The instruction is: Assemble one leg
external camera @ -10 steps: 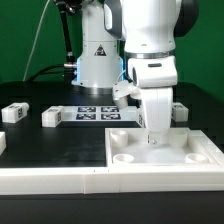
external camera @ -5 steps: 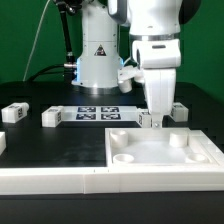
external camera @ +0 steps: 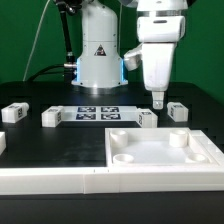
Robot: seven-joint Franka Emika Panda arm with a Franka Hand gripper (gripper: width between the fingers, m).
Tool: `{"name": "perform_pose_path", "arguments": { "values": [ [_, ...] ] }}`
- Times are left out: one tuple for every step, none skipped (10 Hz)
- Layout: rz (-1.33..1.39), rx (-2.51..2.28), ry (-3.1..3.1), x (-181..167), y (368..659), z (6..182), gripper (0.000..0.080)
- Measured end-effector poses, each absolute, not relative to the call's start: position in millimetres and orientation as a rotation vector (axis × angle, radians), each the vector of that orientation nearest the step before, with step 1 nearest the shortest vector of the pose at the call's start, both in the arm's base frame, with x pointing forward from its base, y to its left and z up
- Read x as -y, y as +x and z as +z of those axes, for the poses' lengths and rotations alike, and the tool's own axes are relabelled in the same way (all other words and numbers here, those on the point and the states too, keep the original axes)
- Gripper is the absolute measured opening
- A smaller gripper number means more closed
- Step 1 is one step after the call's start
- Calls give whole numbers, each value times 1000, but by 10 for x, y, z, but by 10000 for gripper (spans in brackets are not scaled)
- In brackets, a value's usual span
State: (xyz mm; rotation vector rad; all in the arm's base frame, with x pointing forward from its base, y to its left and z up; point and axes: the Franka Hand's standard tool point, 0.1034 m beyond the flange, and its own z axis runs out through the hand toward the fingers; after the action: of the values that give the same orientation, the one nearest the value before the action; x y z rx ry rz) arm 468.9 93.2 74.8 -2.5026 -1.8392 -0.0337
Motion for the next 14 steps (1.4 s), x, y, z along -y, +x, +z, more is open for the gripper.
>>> {"name": "perform_pose_path", "arguments": {
  "values": [
    [-33,1783,-2543,-931,4690,748,649],
    [-38,1603,-2657,-946,4681,743,649],
    [-50,1388,-2771,-988,4599,706,649],
    [-34,1184,-2856,-1065,4498,676,649],
    [-19,961,-2932,-1165,4425,653,649],
    [-8,807,-2974,-1240,4387,644,649],
    [0,660,-3000,-1272,4372,638,649],
    [9,443,-3021,-1288,4359,616,649],
    [9,303,-3031,-1318,4344,596,649],
    [12,213,-3035,-1328,4348,602,649],
    [14,172,-3038,-1328,4347,601,649],
    [14,172,-3038,-1328,4347,601,649],
    [10,175,-3037,-1354,4333,593,649],
    [28,207,-3035,-1453,4242,563,649]
  ]
}}
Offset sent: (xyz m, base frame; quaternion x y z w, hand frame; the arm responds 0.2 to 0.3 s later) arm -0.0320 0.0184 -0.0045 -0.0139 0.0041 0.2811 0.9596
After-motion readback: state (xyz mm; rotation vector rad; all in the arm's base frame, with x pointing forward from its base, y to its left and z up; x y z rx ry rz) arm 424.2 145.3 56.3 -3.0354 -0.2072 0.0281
